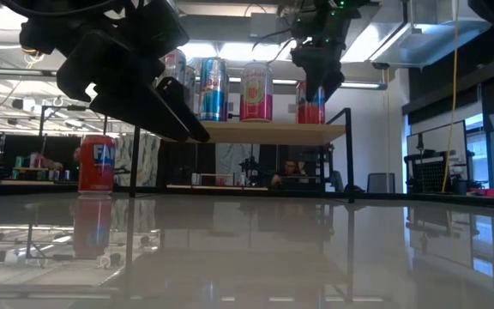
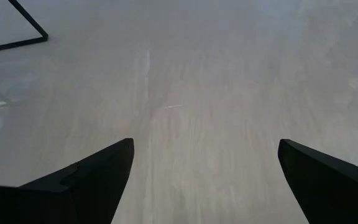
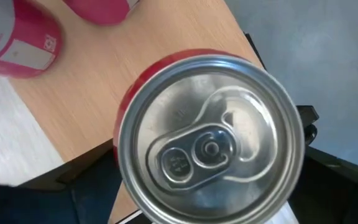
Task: Place canned beverage on shelf
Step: Put the right red soda can on the shelf, then put the red soda can on the shelf
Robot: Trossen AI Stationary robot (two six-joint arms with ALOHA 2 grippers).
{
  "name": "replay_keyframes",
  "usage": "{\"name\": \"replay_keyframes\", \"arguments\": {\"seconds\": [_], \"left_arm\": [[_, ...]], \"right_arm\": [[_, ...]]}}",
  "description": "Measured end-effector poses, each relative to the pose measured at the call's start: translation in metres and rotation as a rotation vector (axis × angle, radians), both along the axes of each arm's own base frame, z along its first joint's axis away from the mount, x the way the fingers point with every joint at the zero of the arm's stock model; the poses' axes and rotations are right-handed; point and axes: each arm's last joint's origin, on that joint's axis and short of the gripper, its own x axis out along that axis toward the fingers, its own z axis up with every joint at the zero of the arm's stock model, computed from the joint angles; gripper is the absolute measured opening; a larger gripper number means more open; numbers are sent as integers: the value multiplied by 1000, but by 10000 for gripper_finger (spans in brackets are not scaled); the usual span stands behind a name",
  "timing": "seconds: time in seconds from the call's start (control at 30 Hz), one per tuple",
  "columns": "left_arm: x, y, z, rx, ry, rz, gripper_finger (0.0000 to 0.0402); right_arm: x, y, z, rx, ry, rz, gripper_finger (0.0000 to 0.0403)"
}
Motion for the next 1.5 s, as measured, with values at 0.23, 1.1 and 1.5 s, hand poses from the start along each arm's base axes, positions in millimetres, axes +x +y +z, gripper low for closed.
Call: {"name": "replay_keyframes", "arguments": {"seconds": [0.23,1.1,1.5], "left_arm": [[0,0,0,-16,-1,12,389],[-104,22,86,-191,4,239,389],[-127,36,127,-131,-17,312,389]], "right_arm": [[-9,8,11,-4,-9,13,374],[-64,135,37,-160,-334,230,374],[-63,179,-37,-176,-492,376,374]]}}
